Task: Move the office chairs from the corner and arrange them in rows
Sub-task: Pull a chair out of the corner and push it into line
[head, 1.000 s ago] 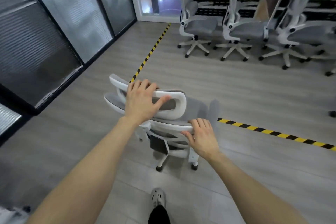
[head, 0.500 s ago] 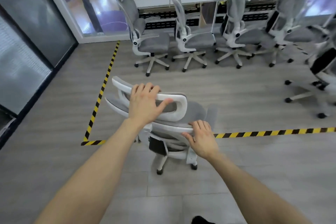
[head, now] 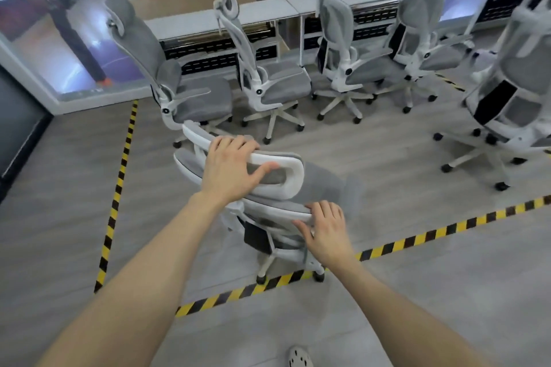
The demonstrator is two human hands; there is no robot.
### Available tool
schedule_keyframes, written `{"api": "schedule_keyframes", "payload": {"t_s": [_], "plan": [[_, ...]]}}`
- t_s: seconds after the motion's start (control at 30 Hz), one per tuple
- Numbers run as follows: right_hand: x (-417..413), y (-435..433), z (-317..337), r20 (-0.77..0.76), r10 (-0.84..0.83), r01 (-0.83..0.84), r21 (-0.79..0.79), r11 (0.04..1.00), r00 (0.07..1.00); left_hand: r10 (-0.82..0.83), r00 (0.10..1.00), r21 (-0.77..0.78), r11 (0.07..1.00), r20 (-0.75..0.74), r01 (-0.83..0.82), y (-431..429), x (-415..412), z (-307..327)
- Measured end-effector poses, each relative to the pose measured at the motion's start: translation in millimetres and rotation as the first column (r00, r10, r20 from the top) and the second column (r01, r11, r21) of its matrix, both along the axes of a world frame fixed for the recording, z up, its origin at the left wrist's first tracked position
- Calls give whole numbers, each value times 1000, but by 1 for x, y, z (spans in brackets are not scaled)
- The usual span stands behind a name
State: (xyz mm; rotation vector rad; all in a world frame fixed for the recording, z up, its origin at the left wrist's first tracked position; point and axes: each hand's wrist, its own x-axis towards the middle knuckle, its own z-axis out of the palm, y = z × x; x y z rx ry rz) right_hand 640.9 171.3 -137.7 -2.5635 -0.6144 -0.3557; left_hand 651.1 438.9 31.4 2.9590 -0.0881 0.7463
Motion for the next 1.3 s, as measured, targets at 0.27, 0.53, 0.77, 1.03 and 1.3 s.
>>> {"api": "schedule_keyframes", "payload": {"t_s": [0.27,0.53,0.77,1.03,1.3], "plan": [[109,16,9,-20,-141,142,44,989,990,-143,990,-18,990,-12,142,13,156,-4],[204,28,7,-60,-359,364,111,925,931,-336,941,36,942,37,334,1,300,-7],[252,55,14,-73,-563,567,76,820,823,-517,856,52,855,28,515,-4,394,-9],[303,53,10,-11,-692,692,10,722,722,-705,708,31,709,34,704,-39,498,-5],[366,-20,11,106,-760,759,58,648,641,-806,582,25,587,110,809,-135,583,-1]]}}
